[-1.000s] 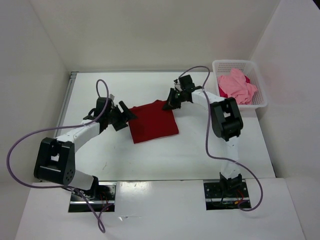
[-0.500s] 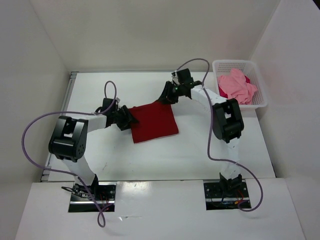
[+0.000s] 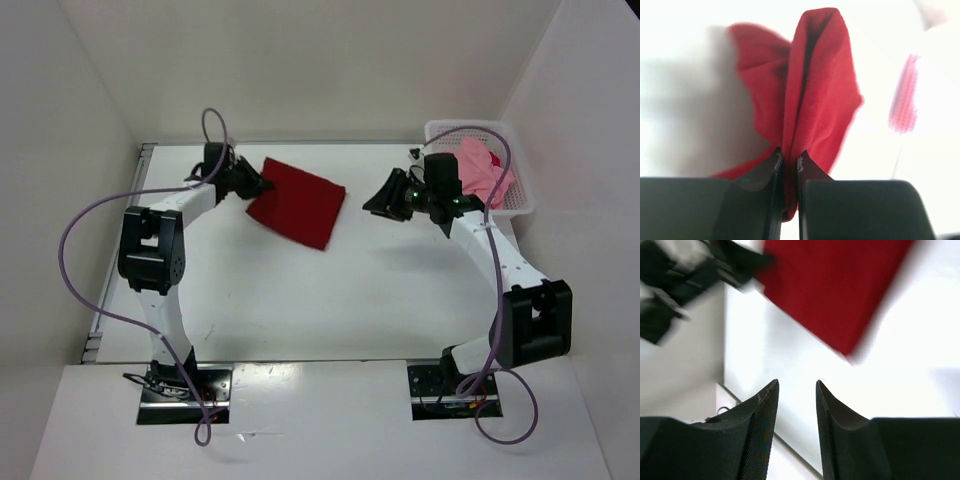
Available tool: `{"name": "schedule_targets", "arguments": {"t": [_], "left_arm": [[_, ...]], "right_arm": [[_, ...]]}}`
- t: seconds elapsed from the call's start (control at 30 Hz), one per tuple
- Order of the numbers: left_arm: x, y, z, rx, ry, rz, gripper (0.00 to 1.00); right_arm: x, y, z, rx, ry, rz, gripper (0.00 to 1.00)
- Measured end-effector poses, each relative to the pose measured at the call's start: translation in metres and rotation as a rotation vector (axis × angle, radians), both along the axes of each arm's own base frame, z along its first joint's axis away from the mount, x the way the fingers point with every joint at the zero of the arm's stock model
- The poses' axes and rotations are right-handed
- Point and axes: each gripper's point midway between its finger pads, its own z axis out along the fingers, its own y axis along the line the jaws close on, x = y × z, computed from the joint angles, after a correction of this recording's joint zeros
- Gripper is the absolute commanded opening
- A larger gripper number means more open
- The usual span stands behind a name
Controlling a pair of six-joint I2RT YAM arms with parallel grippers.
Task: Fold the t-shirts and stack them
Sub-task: Put the neatly folded tshirt into the corner of the board with the left arm, then grab crumpled tshirt from bin with the right arm
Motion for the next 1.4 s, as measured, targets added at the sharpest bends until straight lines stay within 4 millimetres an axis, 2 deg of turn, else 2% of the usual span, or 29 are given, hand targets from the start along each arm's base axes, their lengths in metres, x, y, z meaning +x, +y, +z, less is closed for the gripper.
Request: {"name": "schedule_targets", "arguments": {"t": [0.07, 0.13, 0.2, 0.27, 0.3, 0.37, 0.43, 0.47, 0.53, 0.57, 0.63, 0.73, 0.8, 0.83, 0.87, 0.9, 0.97, 1.03, 1.07, 1.13, 1.23, 1.33, 1.37, 1.4], "left_arm": [[0.03, 0.022, 0.03, -0.008, -0.081, 0.048, 0.08], [0.053, 0.059, 0.053, -0.002, -0.14, 0.12, 0.1], [0.068, 0.113, 0.066, 0.009, -0.173, 0.222, 0.1], [0.072, 0.165, 0.066, 0.023, -0.176, 0.318, 0.14], [0.071, 0.196, 0.062, 0.032, -0.166, 0.378, 0.28], [0.064, 0.248, 0.05, 0.053, -0.149, 0.478, 0.46], [0.042, 0.291, 0.027, 0.066, -0.103, 0.572, 0.71], [0.03, 0.307, 0.012, 0.073, -0.069, 0.612, 1.0], [0.004, 0.322, -0.015, 0.075, 0.002, 0.675, 1.0], [-0.01, 0.321, -0.028, 0.072, 0.046, 0.689, 1.0], [-0.023, 0.311, -0.038, 0.061, 0.078, 0.679, 1.0], [-0.026, 0.294, -0.021, 0.051, 0.047, 0.645, 1.0], [-0.035, 0.28, -0.006, 0.039, 0.014, 0.63, 1.0], [-0.043, 0.274, 0.002, 0.032, 0.005, 0.629, 1.0], [-0.051, 0.268, 0.009, 0.028, -0.007, 0.627, 1.0], [-0.059, 0.264, 0.016, 0.029, -0.021, 0.625, 1.0], [-0.073, 0.253, 0.03, 0.038, -0.05, 0.613, 1.0], [-0.078, 0.237, 0.046, 0.06, -0.09, 0.572, 1.0], [-0.078, 0.221, 0.055, 0.074, -0.117, 0.53, 1.0], [-0.077, 0.17, 0.071, 0.086, -0.174, 0.38, 1.0], [-0.092, 0.064, 0.079, 0.067, -0.218, 0.082, 1.0], [-0.134, -0.028, 0.071, 0.018, -0.207, -0.19, 0.82], [-0.147, -0.047, 0.067, 0.006, -0.199, -0.248, 0.7], [-0.165, -0.065, 0.06, -0.007, -0.179, -0.308, 0.65]], "right_arm": [[-0.009, -0.014, -0.022, -0.014, 0.052, -0.034, 0.41], [-0.021, -0.029, -0.042, -0.027, 0.11, -0.068, 0.41], [-0.03, -0.038, -0.049, -0.031, 0.14, -0.088, 0.41], [-0.033, -0.042, -0.047, -0.026, 0.136, -0.095, 0.41], [-0.033, -0.042, -0.044, -0.021, 0.129, -0.094, 0.41], [-0.036, -0.041, -0.039, -0.011, 0.118, -0.085, 0.41], [-0.039, -0.04, -0.038, -0.003, 0.116, -0.074, 0.44], [-0.042, -0.039, -0.04, -0.002, 0.119, -0.069, 0.44], [-0.046, -0.039, -0.045, -0.001, 0.132, -0.064, 0.45], [-0.048, -0.039, -0.049, -0.002, 0.142, -0.064, 0.47], [-0.051, -0.04, -0.054, -0.004, 0.159, -0.064, 0.49], [-0.052, -0.04, -0.057, -0.008, 0.164, -0.063, 0.51], [-0.052, -0.04, -0.057, -0.012, 0.159, -0.062, 0.4], [-0.052, -0.041, -0.057, -0.017, 0.156, -0.065, 0.32], [-0.051, -0.042, -0.057, -0.024, 0.152, -0.069, 0.17], [-0.049, -0.044, -0.057, -0.036, 0.146, -0.076, 0.12], [-0.044, -0.051, -0.055, -0.07, 0.143, -0.112, 0.09], [-0.032, -0.059, -0.041, -0.104, 0.113, -0.163, 0.09], [-0.023, -0.063, -0.029, -0.118, 0.08, -0.193, 0.09], [-0.004, -0.071, 0.004, -0.14, -0.001, -0.254, 0.09], [0.025, -0.086, 0.058, -0.163, -0.142, -0.356, 0.09], [0.051, -0.112, 0.089, -0.212, -0.217, -0.5, 0.09], [0.062, -0.126, 0.092, -0.241, -0.222, -0.564, 0.09], [0.072, -0.141, 0.092, -0.275, -0.222, -0.631, 0.09]]}}
